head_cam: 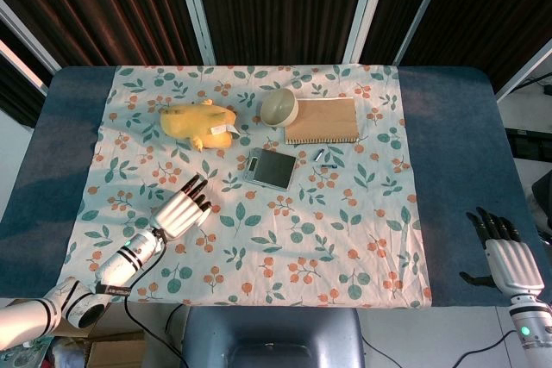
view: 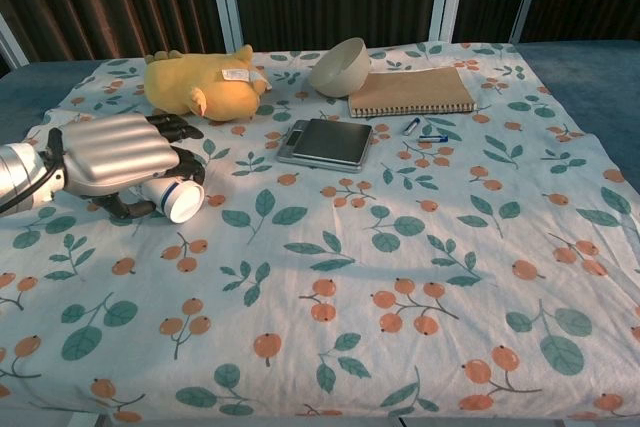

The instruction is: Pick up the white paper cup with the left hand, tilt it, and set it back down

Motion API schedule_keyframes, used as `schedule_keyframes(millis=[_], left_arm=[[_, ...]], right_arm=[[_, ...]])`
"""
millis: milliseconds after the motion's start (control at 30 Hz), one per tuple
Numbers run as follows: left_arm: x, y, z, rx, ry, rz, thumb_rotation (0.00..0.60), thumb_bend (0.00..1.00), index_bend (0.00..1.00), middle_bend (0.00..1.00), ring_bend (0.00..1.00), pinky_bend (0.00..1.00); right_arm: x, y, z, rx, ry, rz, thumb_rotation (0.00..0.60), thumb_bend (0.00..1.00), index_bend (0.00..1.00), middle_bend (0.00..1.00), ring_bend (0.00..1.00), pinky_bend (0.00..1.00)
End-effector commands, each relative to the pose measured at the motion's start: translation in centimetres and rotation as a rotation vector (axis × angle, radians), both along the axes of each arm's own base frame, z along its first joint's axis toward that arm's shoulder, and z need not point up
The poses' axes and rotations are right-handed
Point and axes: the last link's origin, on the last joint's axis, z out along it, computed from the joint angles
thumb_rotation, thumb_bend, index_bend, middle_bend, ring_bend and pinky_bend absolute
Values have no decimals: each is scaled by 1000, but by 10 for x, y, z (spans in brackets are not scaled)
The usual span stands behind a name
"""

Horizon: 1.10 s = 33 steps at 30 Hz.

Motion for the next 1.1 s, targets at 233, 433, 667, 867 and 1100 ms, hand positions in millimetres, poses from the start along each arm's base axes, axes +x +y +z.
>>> schedule_keyframes(millis=[233,433,667,867,1100], left_arm=[[14,1,17,-27,-371,179,600,466,417,331,40,87],[8,7,31,-78,-866,427,600,451,418,328,40,98],[-19,10,26,-68,-1215,603,600,446,420,320,35,103],[-34,18,24,-42,-1393,691,600,443,421,320,36,109],[-52,20,18,-14,-1444,748,600,436,403,308,35,115]], right_arm=[[1,-1,1,-2,-6,6,600,95,0,0,0,0],[3,-1,3,-27,-18,29,600,95,0,0,0,0],[8,-1,4,-100,-43,120,600,95,0,0,0,0],[10,1,4,-123,-53,157,600,95,0,0,0,0],[9,2,3,-120,-58,155,600,95,0,0,0,0]])
